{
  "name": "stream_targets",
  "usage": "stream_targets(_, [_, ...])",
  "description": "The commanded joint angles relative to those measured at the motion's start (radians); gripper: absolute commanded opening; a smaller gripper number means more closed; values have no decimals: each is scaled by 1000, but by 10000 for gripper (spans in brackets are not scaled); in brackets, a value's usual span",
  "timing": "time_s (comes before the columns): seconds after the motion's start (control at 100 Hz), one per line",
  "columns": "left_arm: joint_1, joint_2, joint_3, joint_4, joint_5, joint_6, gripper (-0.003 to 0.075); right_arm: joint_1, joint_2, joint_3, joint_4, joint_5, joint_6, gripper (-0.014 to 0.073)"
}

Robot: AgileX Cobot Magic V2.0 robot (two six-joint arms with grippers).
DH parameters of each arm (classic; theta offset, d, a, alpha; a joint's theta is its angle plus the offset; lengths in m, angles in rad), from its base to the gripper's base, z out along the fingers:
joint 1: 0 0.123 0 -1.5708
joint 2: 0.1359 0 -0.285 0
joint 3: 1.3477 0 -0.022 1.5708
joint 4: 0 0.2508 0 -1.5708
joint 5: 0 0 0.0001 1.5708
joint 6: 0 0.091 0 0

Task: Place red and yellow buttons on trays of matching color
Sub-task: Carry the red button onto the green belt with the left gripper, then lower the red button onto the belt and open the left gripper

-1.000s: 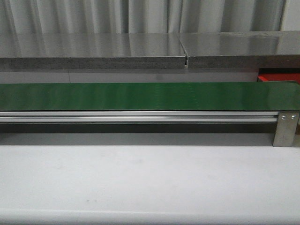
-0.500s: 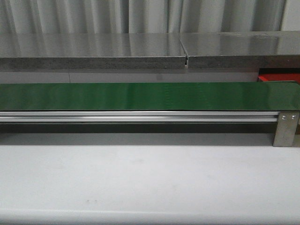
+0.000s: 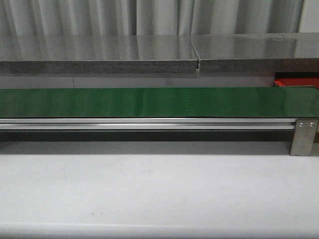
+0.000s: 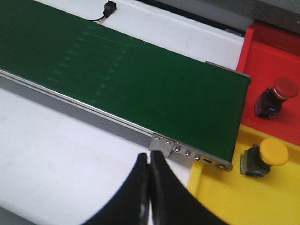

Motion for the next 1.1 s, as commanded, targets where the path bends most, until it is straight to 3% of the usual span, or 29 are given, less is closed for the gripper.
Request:
stream_targets(0.0, [-41, -13, -51, -4, -39, 12, -20, -1, -10, -23, 20, -67, -6, -118])
stream_targets(0.32, [-110, 110, -187, 45, 57, 12, -20, -1, -10, -23, 20, -67, -6, -118])
stream_targets(0.96, [-122, 242, -187, 93, 68, 14, -15, -1, -10, -23, 20, -67, -6, -118])
stream_targets(1.03, [-122, 242, -187, 89, 81, 36, 40, -1, -10, -23, 20, -67, -6, -118])
stream_targets(1.09, [-122, 242, -187, 79, 88, 41, 148, -1, -10, -23, 20, -67, -6, -118])
